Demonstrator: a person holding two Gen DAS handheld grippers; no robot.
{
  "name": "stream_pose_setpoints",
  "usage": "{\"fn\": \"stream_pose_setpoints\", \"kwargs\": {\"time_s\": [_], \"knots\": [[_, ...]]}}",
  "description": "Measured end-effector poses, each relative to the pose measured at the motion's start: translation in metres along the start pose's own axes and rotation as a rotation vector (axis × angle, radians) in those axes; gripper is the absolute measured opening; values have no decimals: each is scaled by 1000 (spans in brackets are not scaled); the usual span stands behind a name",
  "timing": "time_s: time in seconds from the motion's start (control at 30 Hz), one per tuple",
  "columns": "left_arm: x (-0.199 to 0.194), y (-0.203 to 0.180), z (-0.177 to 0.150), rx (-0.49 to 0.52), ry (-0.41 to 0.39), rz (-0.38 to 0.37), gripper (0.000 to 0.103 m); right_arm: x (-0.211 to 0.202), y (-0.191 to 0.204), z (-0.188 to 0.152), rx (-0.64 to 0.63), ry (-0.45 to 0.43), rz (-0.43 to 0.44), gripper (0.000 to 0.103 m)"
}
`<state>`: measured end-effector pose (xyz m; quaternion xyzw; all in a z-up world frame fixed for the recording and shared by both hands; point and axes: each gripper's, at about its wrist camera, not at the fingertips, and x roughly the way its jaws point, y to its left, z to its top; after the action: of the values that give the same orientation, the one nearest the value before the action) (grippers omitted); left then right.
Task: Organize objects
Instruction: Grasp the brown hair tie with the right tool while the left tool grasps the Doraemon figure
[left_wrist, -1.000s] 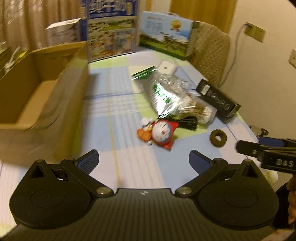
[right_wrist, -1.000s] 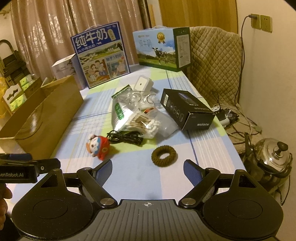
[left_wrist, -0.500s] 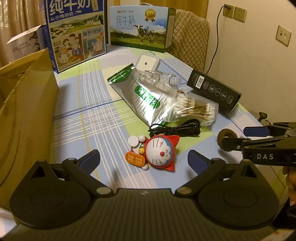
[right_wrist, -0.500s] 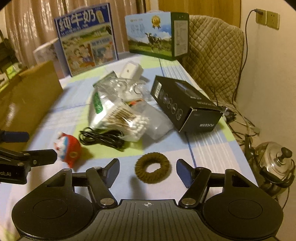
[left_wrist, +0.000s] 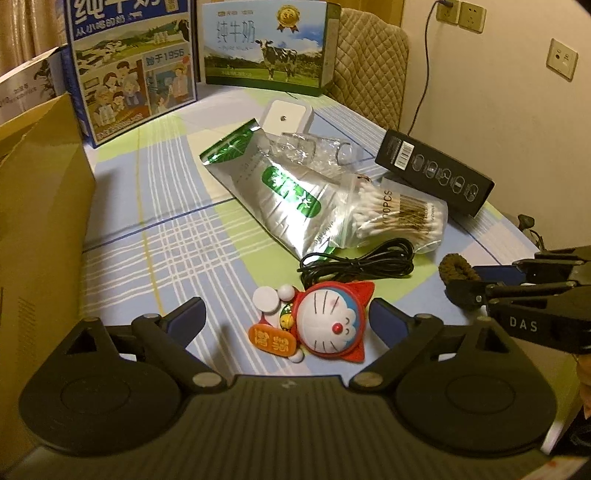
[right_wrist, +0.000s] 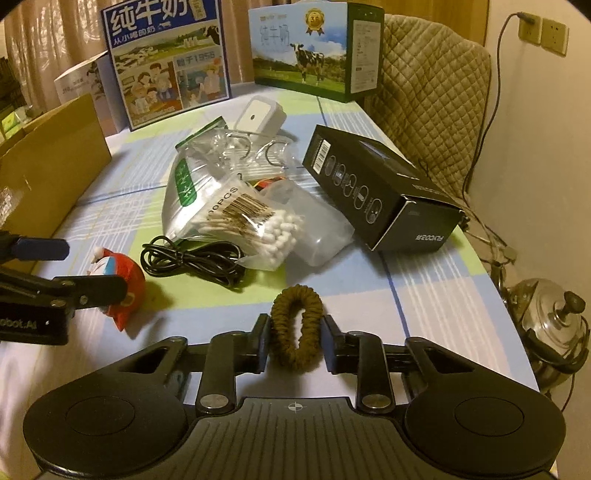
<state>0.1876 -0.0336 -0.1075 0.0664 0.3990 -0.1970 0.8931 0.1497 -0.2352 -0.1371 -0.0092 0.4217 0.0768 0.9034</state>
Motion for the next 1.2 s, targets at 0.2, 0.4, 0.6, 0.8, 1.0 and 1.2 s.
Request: {"fn": "stream_pose_setpoints", "kwargs": {"time_s": [0.2, 0.4, 0.6, 0.8, 1.0, 1.2], "knots": [[8, -7, -1, 50, 39, -15, 88, 1, 2, 0, -4, 2, 0, 21], [14, -6, 1, 27, 48, -27, 78, -1, 1, 0, 16, 2, 8, 20], [18, -5, 3, 2, 63, -44, 69, -3, -1, 2, 36, -5, 18, 18], [10, -8, 1, -31, 69, -37, 68, -8, 1, 2, 31, -25, 23, 16], [-13, -14, -1, -66, 68, -29, 65, -20, 8, 3, 10, -61, 32, 16], [-51, -10, 7, -78, 14, -15, 65, -42, 22, 12, -26, -105, 57, 16]]}}
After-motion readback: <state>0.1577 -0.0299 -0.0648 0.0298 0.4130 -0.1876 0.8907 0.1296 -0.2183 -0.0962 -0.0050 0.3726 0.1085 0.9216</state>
